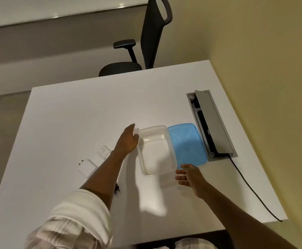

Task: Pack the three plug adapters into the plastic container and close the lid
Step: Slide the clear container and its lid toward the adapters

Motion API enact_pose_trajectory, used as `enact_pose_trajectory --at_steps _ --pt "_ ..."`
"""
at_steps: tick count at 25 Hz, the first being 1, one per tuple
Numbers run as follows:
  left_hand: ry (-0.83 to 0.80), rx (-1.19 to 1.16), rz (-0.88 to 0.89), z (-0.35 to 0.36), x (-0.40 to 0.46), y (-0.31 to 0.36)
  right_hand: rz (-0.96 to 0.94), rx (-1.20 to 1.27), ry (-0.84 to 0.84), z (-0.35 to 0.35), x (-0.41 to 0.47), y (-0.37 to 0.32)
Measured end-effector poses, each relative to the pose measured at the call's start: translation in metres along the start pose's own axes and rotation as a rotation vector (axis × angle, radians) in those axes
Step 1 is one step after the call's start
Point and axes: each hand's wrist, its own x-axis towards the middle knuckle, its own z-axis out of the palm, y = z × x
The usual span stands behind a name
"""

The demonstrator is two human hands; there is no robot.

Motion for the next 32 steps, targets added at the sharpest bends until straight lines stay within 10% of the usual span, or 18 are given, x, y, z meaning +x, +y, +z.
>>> enact_pose_trajectory --at_steps 6,13,20,32 --pt "-0.195 0.072 -0.052 0.002 0.018 0.013 0.027 0.005 -0.109 0.005 -0.006 0.004" --pt "-0.008 -0.041 -0.071 -0.001 -0.016 -0.014 -0.035 -0.063 -0.101 0.010 -0.016 0.009" --pt "-0.065 -0.553 -0.439 0.000 -0.099 -0.058 -0.155 -0.179 -0.028 -0.005 -0.023 0.005" --pt "-0.052 -0.792 -0.543 0.052 -0.206 -0.093 -0.286 -0.310 -0.099 -0.002 -0.010 -0.010"
